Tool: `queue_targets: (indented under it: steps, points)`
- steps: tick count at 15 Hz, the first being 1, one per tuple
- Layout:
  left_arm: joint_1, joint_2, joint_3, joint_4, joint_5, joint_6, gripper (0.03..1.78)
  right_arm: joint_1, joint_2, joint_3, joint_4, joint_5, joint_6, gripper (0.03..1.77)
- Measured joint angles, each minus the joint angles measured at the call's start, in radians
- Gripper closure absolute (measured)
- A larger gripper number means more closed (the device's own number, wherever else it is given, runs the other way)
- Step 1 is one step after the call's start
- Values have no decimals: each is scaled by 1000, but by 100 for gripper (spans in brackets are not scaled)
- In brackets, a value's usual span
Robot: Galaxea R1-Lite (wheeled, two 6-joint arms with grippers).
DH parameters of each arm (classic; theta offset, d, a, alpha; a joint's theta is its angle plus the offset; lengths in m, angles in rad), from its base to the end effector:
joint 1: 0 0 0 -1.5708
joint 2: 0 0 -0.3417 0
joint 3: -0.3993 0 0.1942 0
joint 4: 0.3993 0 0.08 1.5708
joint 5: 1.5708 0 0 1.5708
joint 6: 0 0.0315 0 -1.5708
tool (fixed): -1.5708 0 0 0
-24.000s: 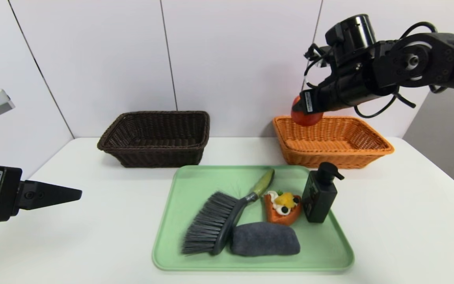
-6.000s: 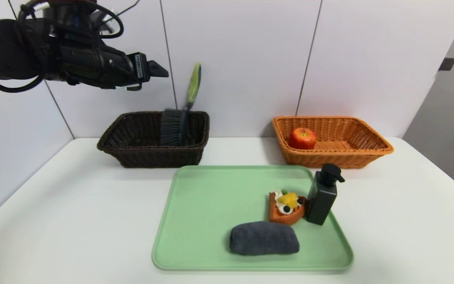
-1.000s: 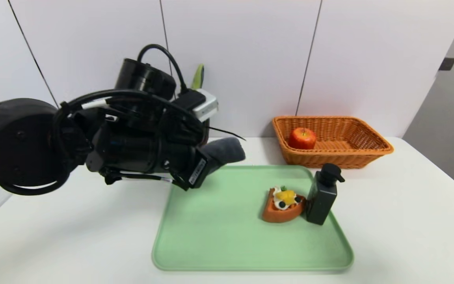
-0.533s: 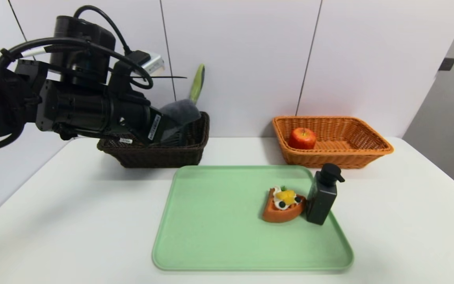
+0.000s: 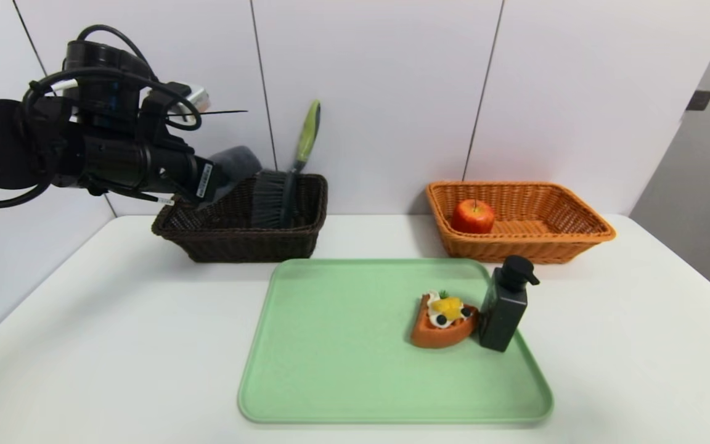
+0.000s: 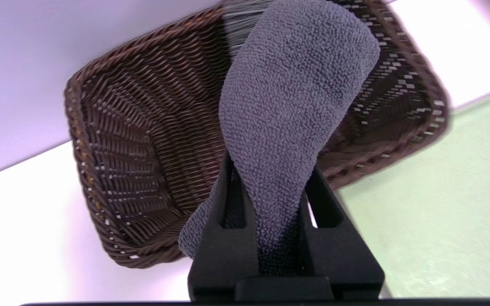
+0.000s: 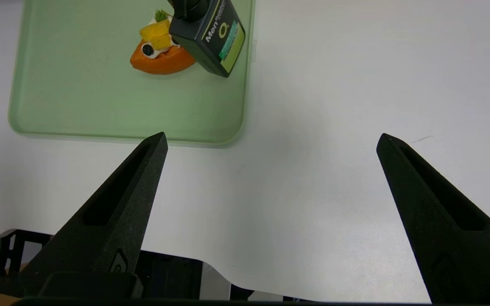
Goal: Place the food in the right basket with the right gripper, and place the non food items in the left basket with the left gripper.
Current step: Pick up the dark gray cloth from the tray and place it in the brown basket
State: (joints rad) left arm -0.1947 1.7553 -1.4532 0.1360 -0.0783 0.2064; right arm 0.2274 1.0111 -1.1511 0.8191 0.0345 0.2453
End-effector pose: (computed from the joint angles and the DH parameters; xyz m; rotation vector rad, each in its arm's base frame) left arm 0.3496 -0.0715 0.3075 0.2274 0.4096 -0.3131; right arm 0.0699 0.0173 0.3193 0.1689 0.7043 0.1671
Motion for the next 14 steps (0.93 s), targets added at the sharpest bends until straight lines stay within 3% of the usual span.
queue_targets:
  steps: [7,11,14]
  points:
    - [68,111,-65,-30,-1,-1,154,0,-5,0,0,-6,-1,10]
    - [76,161,-87,-29,-1,-2,102,0,-6,0,0,-6,-1,10]
    - [77,176,-87,-29,-1,-10,72,0,-6,0,0,-5,0,10]
